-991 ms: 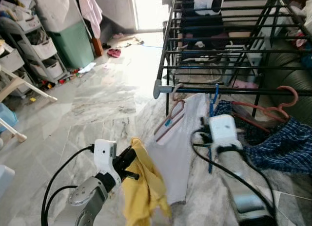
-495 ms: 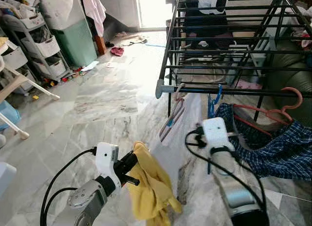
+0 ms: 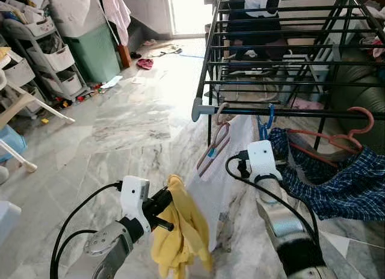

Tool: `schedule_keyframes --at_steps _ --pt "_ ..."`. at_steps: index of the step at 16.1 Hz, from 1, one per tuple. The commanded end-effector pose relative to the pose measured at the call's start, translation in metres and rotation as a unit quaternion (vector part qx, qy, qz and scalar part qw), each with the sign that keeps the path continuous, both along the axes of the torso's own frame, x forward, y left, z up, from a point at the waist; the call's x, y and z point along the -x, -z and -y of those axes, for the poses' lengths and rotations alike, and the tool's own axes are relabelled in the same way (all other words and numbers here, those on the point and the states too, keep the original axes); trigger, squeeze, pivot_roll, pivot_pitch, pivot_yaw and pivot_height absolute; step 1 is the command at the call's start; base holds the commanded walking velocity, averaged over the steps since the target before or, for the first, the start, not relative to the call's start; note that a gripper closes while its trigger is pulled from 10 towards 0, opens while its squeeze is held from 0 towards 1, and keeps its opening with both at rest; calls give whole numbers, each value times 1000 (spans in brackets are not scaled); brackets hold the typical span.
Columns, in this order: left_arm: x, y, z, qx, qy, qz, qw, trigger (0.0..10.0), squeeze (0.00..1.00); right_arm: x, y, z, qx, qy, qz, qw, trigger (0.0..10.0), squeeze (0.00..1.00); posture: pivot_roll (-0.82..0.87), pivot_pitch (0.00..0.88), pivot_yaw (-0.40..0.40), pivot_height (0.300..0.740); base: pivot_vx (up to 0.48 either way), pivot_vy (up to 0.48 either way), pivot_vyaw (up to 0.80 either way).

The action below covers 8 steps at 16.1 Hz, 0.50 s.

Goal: Hang hanger

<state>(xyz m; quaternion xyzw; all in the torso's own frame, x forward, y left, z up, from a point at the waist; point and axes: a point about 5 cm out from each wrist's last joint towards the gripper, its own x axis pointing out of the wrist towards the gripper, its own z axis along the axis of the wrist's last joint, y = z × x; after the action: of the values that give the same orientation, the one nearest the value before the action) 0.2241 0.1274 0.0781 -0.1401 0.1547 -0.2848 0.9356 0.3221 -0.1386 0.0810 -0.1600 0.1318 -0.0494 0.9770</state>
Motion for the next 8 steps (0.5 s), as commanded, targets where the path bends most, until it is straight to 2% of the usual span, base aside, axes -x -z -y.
schedule_keyframes --at_steps 1,4,8 --pt "-3 -9 -1 -10 4 20 1000 10000 0 -5 0 0 -7 10 -11 1000 10000 0 -43 1 102 740 0 0 0" --pt "-2 -8 -1 -12 1 17 1000 10000 0 -13 1 11 -3 29 -27 999 10000 0 -30 1 92 740 0 0 0" --pt "-1 -8 -2 -15 -3 18 1000 10000 0 -18 0 17 2 20 -29 999 10000 0 -29 3 90 740 0 0 0"
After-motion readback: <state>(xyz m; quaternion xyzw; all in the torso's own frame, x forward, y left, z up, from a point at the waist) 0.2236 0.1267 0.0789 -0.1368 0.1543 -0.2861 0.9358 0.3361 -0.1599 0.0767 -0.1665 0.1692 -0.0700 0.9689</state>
